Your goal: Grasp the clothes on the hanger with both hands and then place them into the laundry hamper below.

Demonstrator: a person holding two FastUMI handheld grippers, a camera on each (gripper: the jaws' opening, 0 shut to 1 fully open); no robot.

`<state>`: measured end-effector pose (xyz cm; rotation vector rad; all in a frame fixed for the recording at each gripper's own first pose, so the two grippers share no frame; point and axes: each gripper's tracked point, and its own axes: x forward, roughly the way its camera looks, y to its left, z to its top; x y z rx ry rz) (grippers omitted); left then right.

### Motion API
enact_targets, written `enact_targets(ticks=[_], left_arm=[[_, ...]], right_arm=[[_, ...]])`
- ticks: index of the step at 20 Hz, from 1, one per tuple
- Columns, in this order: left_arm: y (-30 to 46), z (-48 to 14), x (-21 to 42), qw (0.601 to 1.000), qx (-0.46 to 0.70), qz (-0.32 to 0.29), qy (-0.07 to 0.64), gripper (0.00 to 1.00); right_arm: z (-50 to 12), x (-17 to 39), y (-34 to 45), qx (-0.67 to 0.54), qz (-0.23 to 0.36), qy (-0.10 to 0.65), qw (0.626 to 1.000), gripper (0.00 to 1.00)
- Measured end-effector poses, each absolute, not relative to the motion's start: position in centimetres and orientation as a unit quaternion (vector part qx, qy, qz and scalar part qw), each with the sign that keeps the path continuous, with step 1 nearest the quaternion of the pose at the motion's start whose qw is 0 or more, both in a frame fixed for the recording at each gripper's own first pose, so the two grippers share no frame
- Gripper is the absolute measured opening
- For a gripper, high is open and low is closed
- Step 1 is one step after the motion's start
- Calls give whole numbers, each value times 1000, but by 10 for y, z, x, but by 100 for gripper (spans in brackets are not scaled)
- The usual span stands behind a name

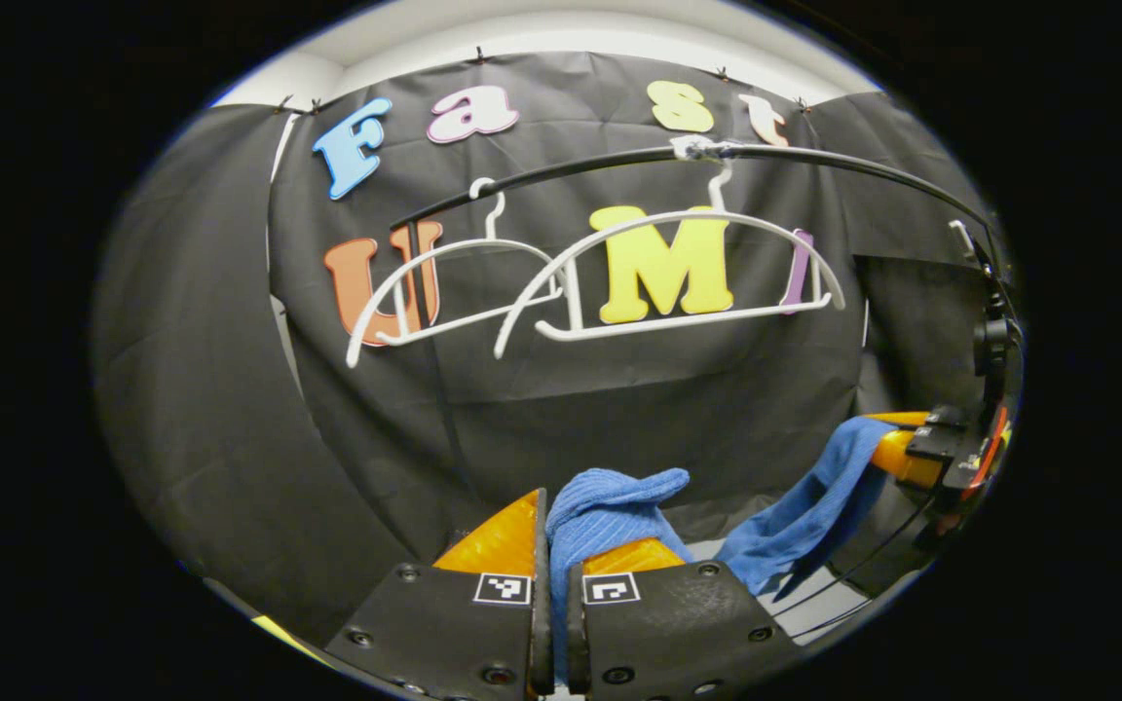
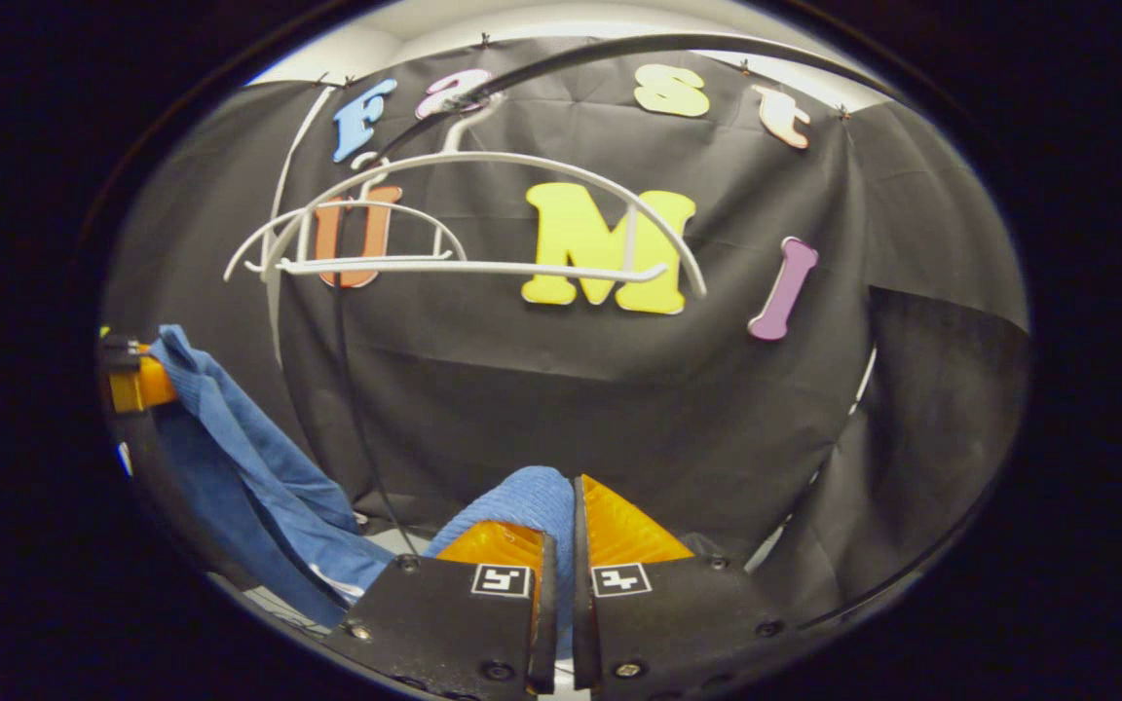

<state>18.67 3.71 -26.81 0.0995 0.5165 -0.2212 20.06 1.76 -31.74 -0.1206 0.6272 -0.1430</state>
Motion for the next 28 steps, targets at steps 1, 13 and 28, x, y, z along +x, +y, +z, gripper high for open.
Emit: enact_targets(ticks=[1,13,28], left_arm=[[27,-265,184,958,38,-122,256,6],[-31,-238,178,952,-7,-191,238,6],[-68,-326,176,917,-44,-219,330,10]], right_arm=[[-315,201,29,-52,-56,310,948,10],[-311,201,121,60,81,341,934,10],[-404,181,92,105,57,428,896,10]])
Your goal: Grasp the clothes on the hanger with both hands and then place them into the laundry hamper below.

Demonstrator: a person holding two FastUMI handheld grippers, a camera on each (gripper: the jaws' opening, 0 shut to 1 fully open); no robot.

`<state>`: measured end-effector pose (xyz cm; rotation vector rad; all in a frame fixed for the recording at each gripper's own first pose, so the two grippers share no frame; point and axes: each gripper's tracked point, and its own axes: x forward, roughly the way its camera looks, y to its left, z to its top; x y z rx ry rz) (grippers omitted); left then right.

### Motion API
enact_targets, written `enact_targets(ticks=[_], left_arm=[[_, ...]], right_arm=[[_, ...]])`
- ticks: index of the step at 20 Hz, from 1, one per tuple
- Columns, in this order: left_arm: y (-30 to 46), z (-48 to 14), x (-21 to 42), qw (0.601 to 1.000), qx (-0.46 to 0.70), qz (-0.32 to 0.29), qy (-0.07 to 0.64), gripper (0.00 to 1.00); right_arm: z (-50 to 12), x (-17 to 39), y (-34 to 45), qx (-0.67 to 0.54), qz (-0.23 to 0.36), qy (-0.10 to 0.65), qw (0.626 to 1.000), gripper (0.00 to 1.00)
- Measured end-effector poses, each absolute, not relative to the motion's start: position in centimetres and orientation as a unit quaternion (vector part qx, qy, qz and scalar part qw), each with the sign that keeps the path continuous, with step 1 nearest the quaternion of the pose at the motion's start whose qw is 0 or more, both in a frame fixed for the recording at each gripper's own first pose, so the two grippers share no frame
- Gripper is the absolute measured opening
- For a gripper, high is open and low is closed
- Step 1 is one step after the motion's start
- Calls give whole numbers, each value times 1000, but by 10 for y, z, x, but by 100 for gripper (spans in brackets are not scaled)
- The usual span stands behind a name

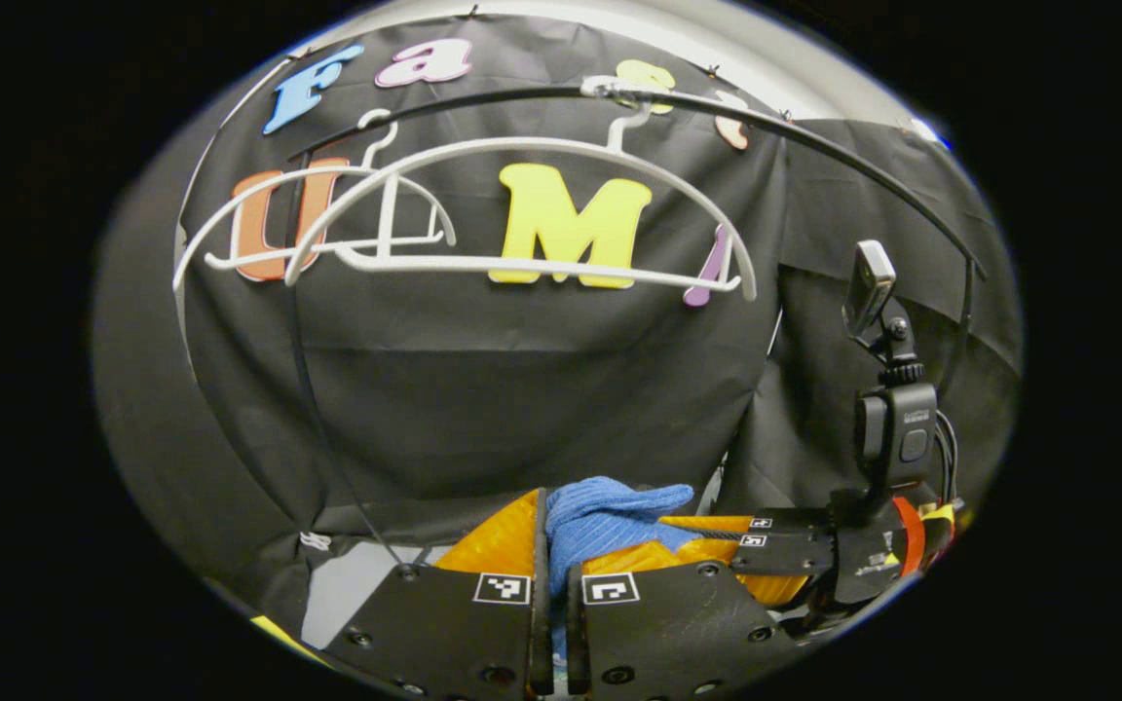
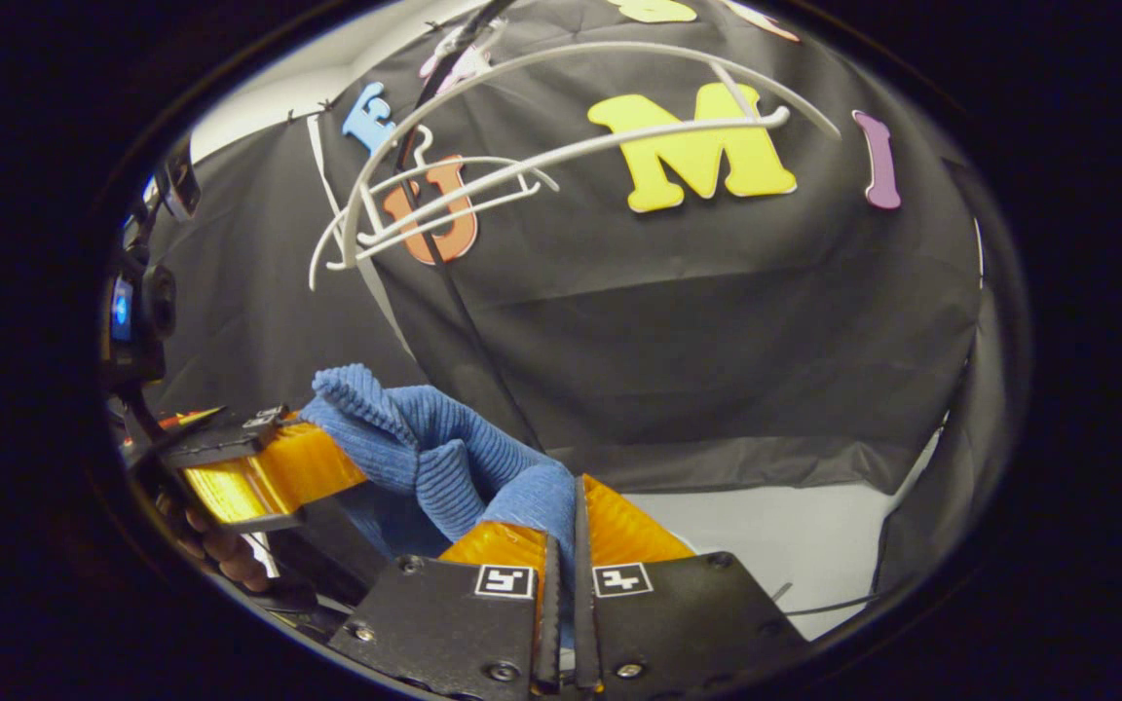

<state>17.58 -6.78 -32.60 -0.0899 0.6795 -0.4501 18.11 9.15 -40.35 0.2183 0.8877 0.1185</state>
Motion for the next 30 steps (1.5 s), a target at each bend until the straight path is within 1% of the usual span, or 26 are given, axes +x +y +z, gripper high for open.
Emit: enact_targets(ticks=[1,3,4,6,7,8,10,11,12,13,14,15,16,17,18,23,25,26,27,28,29,30], left_arm=[[-68,-338,173,914,-42,-216,342,6],[-64,-360,169,907,-33,-210,365,6],[-62,-370,167,904,-29,-208,373,6],[-57,-387,161,898,-24,-200,392,6],[-53,-395,160,895,-20,-196,400,10],[-48,-402,159,893,-17,-191,406,6],[-43,-417,154,887,-11,-181,425,6],[-41,-421,153,885,-10,-178,431,10],[-38,-427,152,882,-7,-175,437,6],[-35,-432,150,880,-4,-173,441,6],[-34,-437,149,878,-4,-171,446,6],[-33,-444,149,876,-6,-168,452,10],[-31,-450,148,874,-9,-159,459,10],[-27,-456,147,871,-13,-148,468,6],[-22,-462,146,868,-19,-139,476,6],[4,-495,134,851,-6,-111,514,6],[5,-507,129,839,-3,-105,534,6],[6,-513,128,832,-3,-103,545,6],[7,-518,126,827,-1,-101,553,12],[9,-526,123,821,1,-98,562,7],[12,-531,117,814,5,-96,574,7],[13,-536,112,807,5,-95,583,10]], right_arm=[[-414,179,91,101,54,436,892,10],[-442,171,97,98,54,457,882,9],[-450,167,100,101,54,467,877,7],[-467,162,101,109,51,485,866,8],[-475,162,102,114,48,492,861,8],[-481,161,106,121,48,497,858,8],[-495,159,108,133,45,515,846,8],[-501,159,109,135,44,521,841,8],[-509,158,110,132,44,526,839,9],[-513,159,109,127,43,531,836,8],[-517,158,113,127,42,535,834,8],[-523,159,114,131,42,541,830,8],[-531,157,117,136,43,550,823,9],[-538,156,117,141,41,560,816,8],[-546,155,116,142,36,565,812,9],[-570,149,93,77,-2,598,798,8],[-580,146,89,64,-6,611,789,11],[-582,142,88,61,-6,616,785,17],[-584,140,88,62,-8,621,782,22],[-585,138,91,69,-6,622,780,30],[-585,139,93,79,-7,624,777,33],[-585,139,92,88,-8,625,775,40]])
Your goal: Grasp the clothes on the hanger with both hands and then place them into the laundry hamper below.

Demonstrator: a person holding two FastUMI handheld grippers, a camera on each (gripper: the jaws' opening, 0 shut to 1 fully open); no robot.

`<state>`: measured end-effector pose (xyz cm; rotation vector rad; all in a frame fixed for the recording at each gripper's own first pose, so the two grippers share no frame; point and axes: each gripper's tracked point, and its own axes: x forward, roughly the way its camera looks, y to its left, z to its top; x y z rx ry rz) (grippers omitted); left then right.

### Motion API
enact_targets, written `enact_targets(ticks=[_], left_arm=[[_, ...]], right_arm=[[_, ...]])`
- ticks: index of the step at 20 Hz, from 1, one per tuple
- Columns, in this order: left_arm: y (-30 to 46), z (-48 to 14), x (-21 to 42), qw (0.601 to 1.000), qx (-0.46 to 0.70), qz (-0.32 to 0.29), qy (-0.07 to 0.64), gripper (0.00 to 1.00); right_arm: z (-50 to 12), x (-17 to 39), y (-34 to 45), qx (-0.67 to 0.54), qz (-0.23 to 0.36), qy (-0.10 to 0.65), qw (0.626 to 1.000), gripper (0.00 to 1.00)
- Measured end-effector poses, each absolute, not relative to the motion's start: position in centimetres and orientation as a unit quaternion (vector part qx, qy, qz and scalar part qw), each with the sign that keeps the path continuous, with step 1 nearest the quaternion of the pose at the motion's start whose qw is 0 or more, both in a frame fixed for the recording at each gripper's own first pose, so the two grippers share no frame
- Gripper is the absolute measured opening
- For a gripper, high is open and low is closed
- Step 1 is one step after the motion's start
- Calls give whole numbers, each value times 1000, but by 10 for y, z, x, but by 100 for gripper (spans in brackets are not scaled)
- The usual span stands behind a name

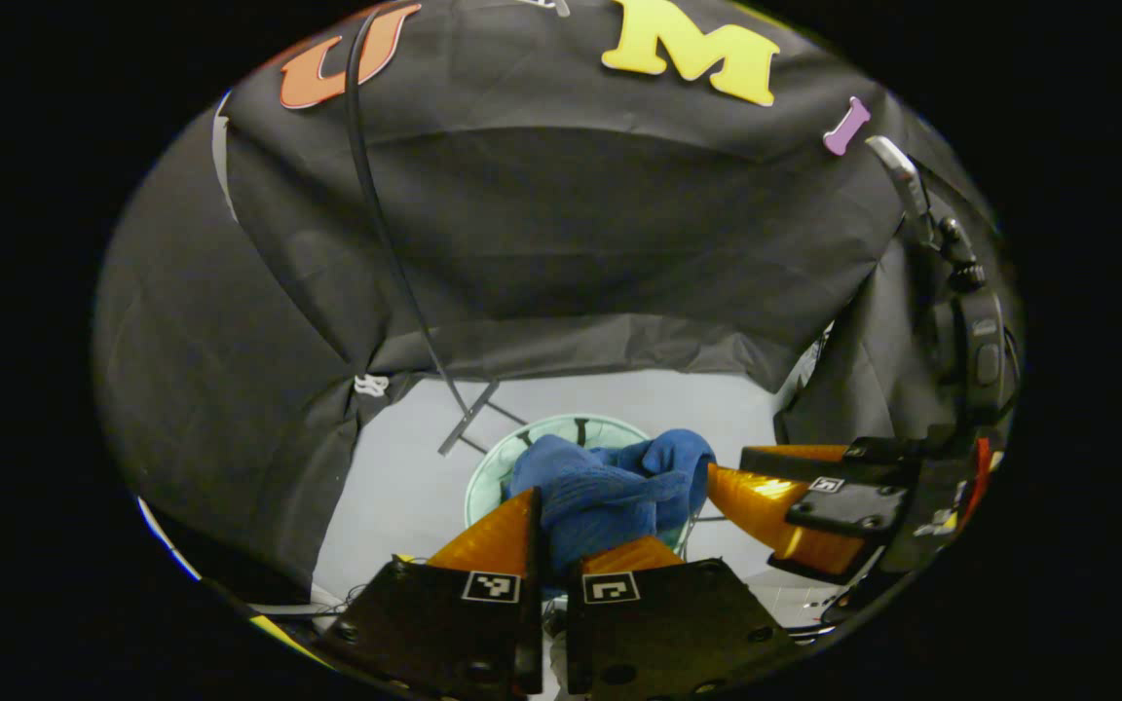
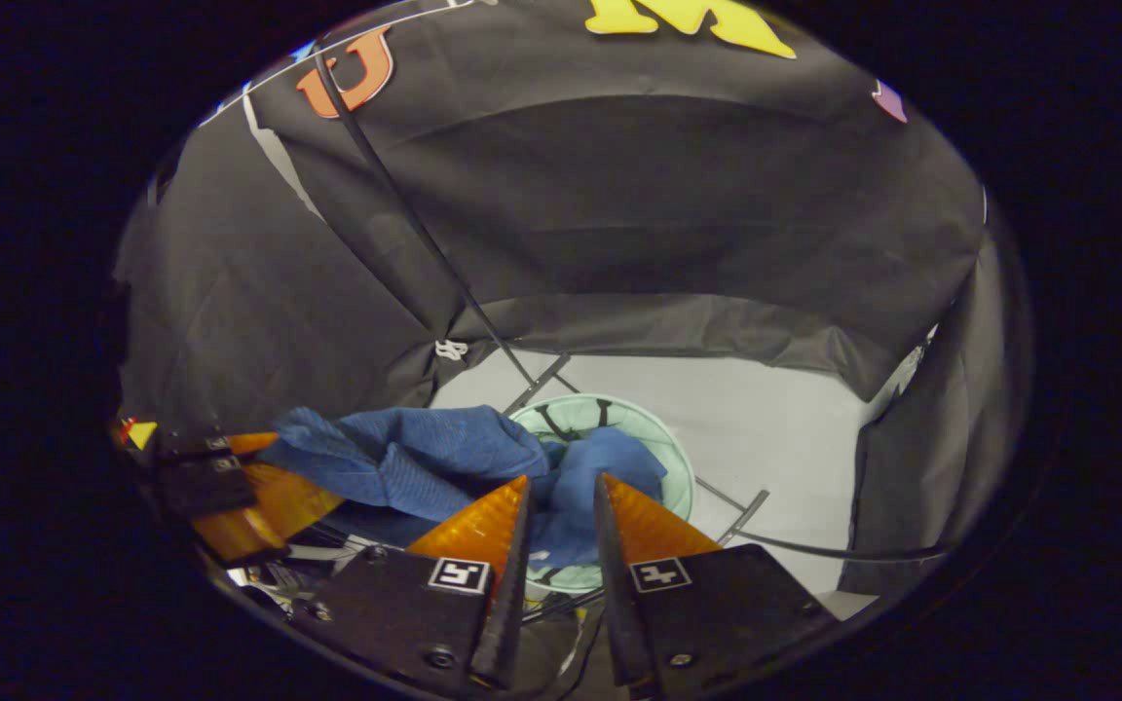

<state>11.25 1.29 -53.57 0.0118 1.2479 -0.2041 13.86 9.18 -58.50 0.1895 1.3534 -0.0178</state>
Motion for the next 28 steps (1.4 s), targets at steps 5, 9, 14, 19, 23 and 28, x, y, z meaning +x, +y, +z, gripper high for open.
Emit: enact_targets(ticks=[5,9,14,19,23,28], left_arm=[[12,-538,106,796,2,-100,598,47],[12,-536,98,787,7,-114,607,89],[14,-527,87,782,14,-127,611,96],[7,-493,92,802,13,-145,580,98],[9,-448,110,838,16,-135,528,98],[17,-383,124,877,11,-130,462,98]], right_arm=[[-571,148,77,80,-15,616,784,53],[-554,142,67,70,-17,605,793,60],[-522,140,56,52,-29,576,816,67],[-468,155,53,39,-34,515,855,67],[-405,165,50,24,-38,458,888,67],[-335,163,50,8,-45,392,919,67]])
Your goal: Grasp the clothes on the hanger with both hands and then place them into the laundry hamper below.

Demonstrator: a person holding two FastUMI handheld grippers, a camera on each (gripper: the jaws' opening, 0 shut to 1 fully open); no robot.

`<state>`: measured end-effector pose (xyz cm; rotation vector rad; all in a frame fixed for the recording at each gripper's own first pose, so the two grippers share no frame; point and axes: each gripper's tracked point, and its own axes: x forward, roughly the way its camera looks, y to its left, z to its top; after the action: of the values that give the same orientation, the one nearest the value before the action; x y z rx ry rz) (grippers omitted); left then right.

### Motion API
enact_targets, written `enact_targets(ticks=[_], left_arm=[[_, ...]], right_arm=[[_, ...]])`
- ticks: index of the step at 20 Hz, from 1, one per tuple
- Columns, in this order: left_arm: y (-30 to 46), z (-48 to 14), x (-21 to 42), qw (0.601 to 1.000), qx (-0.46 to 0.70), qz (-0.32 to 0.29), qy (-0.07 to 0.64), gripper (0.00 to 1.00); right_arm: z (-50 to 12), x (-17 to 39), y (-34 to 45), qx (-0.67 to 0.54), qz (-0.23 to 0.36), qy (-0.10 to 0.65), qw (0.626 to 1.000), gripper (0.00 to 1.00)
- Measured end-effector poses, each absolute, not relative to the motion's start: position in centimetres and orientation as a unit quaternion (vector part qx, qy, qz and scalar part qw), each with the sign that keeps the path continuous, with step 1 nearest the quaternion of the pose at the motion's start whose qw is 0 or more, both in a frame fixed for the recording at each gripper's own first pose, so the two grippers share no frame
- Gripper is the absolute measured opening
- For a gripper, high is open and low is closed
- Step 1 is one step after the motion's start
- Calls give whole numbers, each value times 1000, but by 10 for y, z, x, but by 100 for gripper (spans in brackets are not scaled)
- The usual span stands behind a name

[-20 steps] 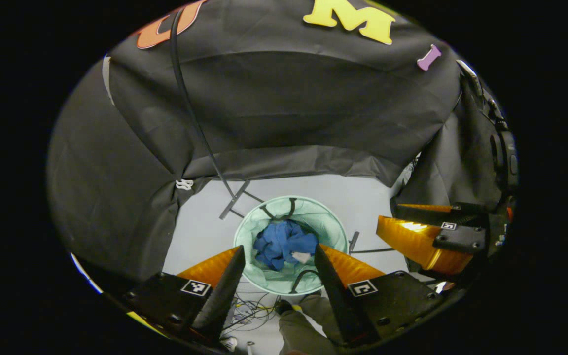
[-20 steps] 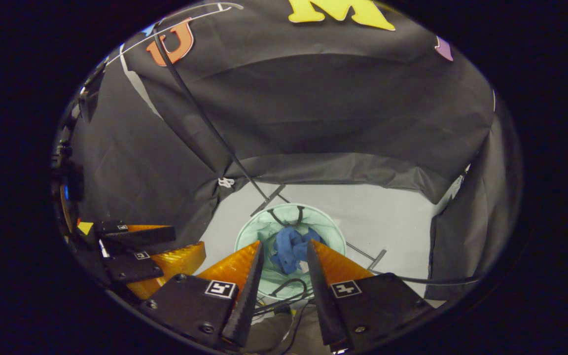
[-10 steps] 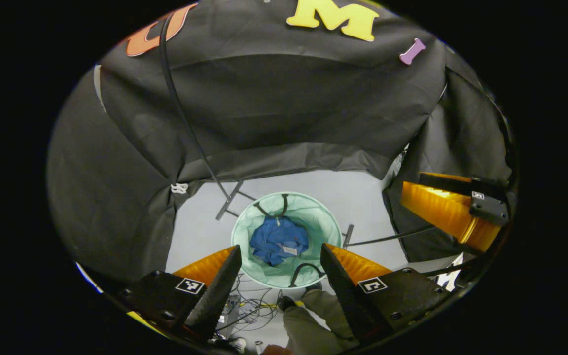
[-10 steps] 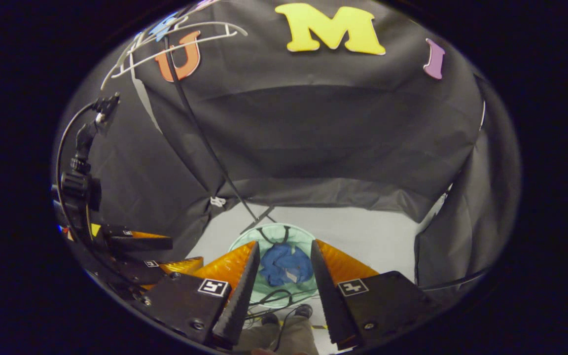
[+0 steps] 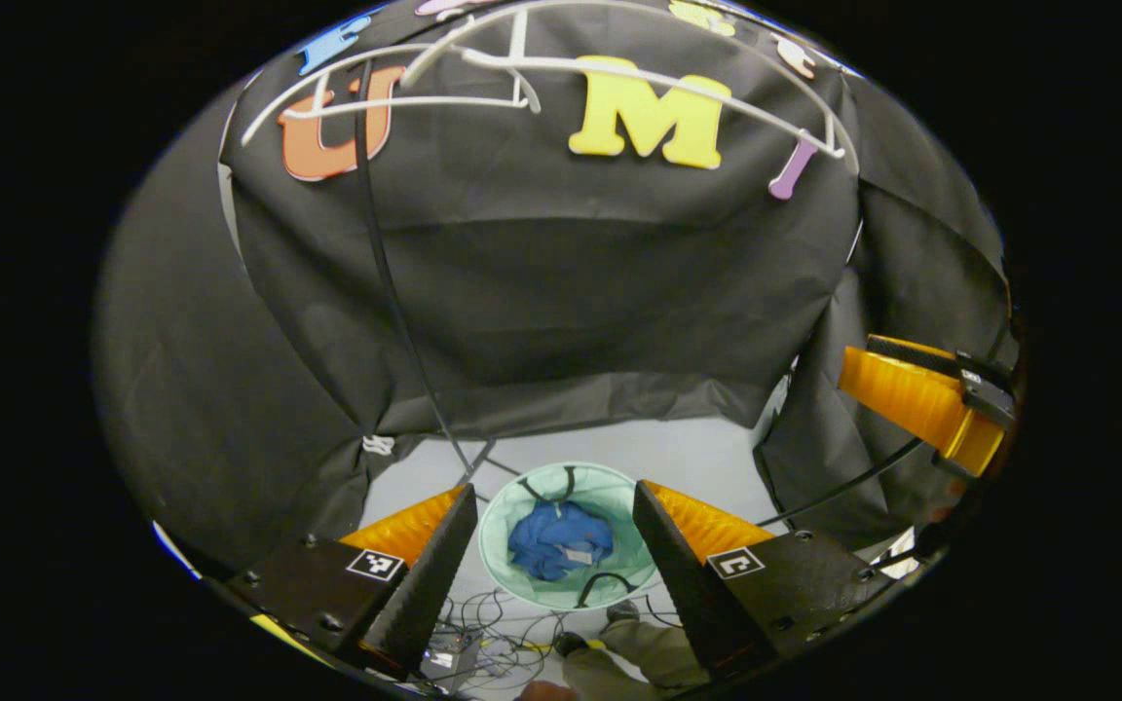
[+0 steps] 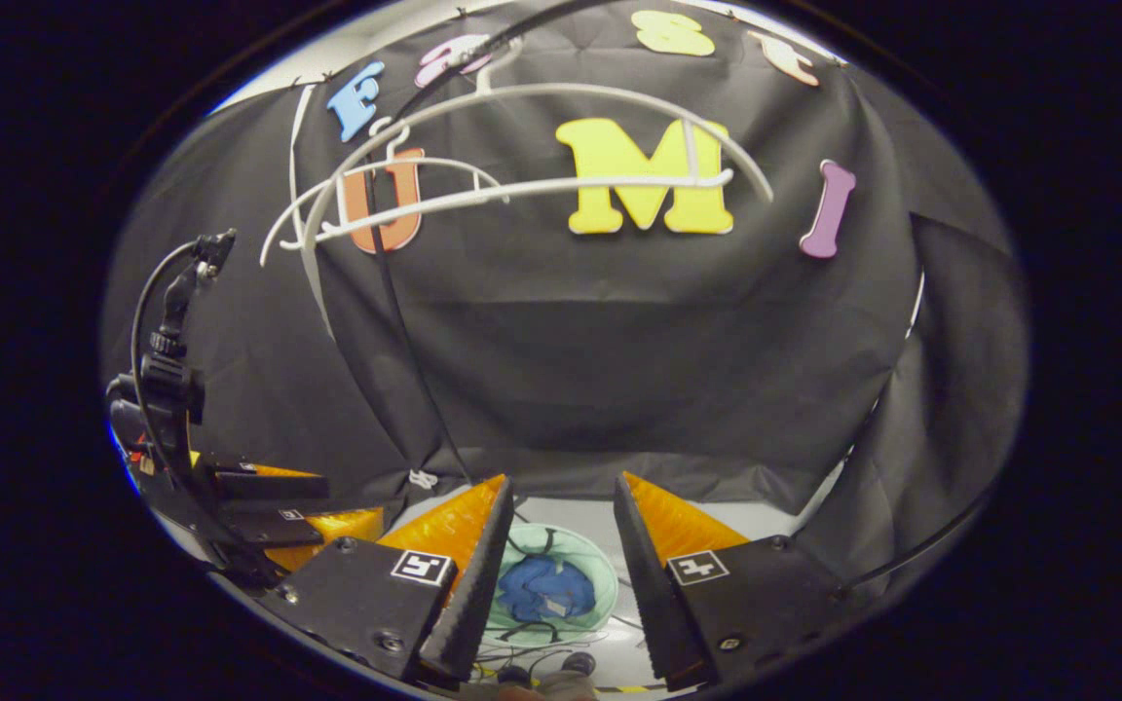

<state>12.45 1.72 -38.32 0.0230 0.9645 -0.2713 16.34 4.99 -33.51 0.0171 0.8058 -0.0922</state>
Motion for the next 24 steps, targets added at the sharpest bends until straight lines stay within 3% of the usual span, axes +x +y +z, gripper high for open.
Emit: enact_targets(ticks=[3,6,12,24], left_arm=[[22,-354,125,894,4,-130,428,97],[28,-315,124,912,18,-128,389,97],[51,-243,111,948,31,-126,290,97],[113,-123,112,991,42,-76,101,99]], right_arm=[[-311,160,47,-7,-54,370,928,67],[-287,153,46,-14,-67,344,937,82],[-220,137,53,-14,-82,283,956,94],[-136,91,46,-47,-144,195,969,95]])
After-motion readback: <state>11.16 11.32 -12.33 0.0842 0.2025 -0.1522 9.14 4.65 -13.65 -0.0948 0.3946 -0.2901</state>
